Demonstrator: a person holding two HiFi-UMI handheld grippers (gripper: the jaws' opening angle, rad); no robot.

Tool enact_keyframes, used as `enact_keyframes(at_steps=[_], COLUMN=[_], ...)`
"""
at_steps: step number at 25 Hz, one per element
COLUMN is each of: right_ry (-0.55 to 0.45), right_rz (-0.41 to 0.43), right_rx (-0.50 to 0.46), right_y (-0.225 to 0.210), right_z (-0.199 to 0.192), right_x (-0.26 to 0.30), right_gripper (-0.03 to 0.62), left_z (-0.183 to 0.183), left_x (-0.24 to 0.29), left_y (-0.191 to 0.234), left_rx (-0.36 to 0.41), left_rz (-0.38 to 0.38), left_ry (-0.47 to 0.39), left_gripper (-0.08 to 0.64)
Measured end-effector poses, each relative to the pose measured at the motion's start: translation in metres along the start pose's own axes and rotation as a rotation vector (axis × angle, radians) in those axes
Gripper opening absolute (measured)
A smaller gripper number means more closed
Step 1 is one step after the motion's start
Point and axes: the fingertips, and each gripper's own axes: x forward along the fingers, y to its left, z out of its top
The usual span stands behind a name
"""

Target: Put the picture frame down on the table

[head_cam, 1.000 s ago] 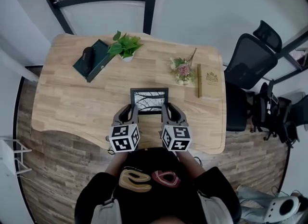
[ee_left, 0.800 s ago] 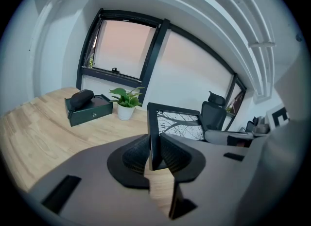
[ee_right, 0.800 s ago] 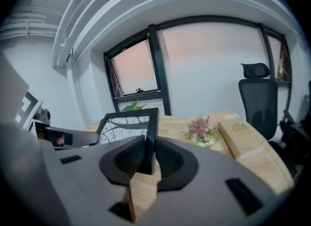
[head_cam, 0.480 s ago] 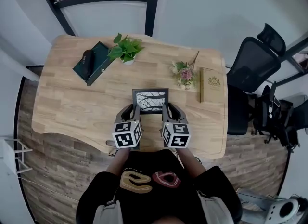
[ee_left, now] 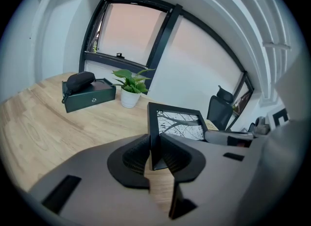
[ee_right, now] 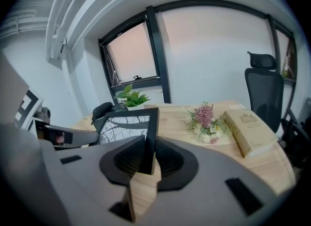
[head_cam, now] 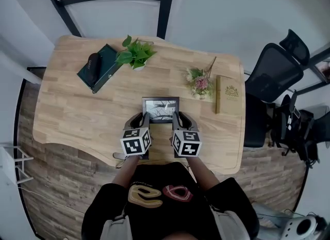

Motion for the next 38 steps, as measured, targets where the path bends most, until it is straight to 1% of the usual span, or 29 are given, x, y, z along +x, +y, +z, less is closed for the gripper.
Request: enact_keyframes(at_steps=[15,19,26,38], right_ry=[0.080,0.095,0.124,0.181], right_rz=[-0.014,-0.014,-0.016,-0.018], right_rx=[0.006,0.002,-0.003,-0.007], right_y=[-0.012,-0.015,-0.020,-0.025], right_z=[-0.017,-0.020,-0.027,-0.042], right_x=[0.034,0.042,0.053,0.074], right_gripper=[0.077,0.077,0.077,0.077], left_z=[-0.013,-0.017,-0.023,-0.036], left_x=[0.033,0.039,0.051,0.071], left_y=[0.011,0.014,0.018,0.027], left_rx=[-0.008,-0.039,-0.061,-0.068], left_rz=[0.030,0.031,0.036,0.062], left_ry=[0.075,0.089,0.113,0.158], left_gripper=[0.080,0.080,0.080,0.080])
